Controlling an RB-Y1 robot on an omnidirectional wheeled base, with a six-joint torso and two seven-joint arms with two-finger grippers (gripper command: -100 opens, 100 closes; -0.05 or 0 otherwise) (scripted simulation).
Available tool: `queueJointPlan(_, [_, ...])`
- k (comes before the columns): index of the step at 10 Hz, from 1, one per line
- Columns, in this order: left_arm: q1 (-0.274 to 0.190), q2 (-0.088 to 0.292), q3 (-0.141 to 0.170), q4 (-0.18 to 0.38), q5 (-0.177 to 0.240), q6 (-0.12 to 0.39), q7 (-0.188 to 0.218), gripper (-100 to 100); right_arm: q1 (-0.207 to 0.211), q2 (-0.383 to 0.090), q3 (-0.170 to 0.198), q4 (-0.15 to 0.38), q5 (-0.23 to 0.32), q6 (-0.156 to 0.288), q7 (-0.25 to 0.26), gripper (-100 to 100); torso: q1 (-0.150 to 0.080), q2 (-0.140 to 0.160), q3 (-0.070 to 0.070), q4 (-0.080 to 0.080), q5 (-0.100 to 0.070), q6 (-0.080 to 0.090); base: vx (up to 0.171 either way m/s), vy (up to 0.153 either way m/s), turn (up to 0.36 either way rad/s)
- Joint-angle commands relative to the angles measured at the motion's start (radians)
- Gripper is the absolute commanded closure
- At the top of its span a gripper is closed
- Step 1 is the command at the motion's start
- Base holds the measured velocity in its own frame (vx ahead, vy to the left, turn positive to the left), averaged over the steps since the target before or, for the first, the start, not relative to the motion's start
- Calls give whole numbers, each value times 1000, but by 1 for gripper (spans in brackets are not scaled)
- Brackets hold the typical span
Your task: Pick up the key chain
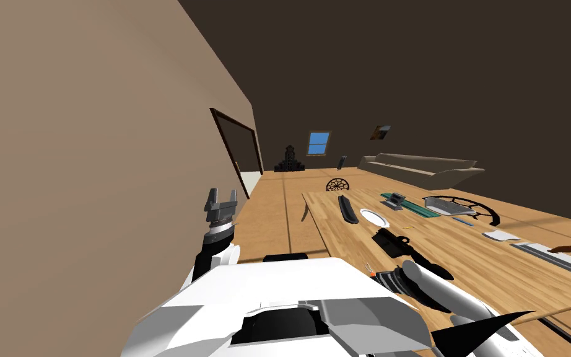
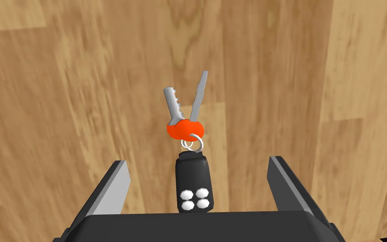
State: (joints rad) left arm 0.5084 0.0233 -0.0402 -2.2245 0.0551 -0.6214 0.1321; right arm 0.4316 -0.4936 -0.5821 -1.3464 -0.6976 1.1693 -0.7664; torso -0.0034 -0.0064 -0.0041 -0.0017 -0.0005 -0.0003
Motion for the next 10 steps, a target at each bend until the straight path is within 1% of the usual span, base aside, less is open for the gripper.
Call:
queueJointPlan(1, [0, 0, 0, 0, 0, 0, 0, 0, -9, -14, -6, 44, -5, 46, -17, -100, 0, 0, 0, 0, 0, 0, 139, -8, -127])
queueJointPlan(5, [0, 0, 0, 0, 0, 0, 0, 0, -17, -38, -8, 96, -3, 124, -49, -100, 1, 1, 0, 0, 0, -1, 111, -5, -109])
queueJointPlan(6, [0, 0, 0, 0, 0, 0, 0, 0, -16, -36, -9, 89, -5, 111, -43, -100, 0, 1, 0, 0, 0, -1, 45, -4, -12])
queueJointPlan(7, [0, 0, 0, 0, 0, 0, 0, 0, -16, -36, -9, 90, -4, 115, -45, 0, 0, 4, 2, 1, 0, -1, 8, 0, 4])
queueJointPlan(8, [0, 0, 0, 0, 0, 0, 0, 0, -22, -30, -25, 120, 0, 99, 5, -100, 0, 6, 3, 1, 0, -1, 74, -5, -140])
queueJointPlan(10, [0, 0, 0, 0, 0, 0, 0, 0, -27, -24, -41, 151, 4, 83, 59, -100, 1, 1, 1, 0, 0, 0, 107, 21, -145])
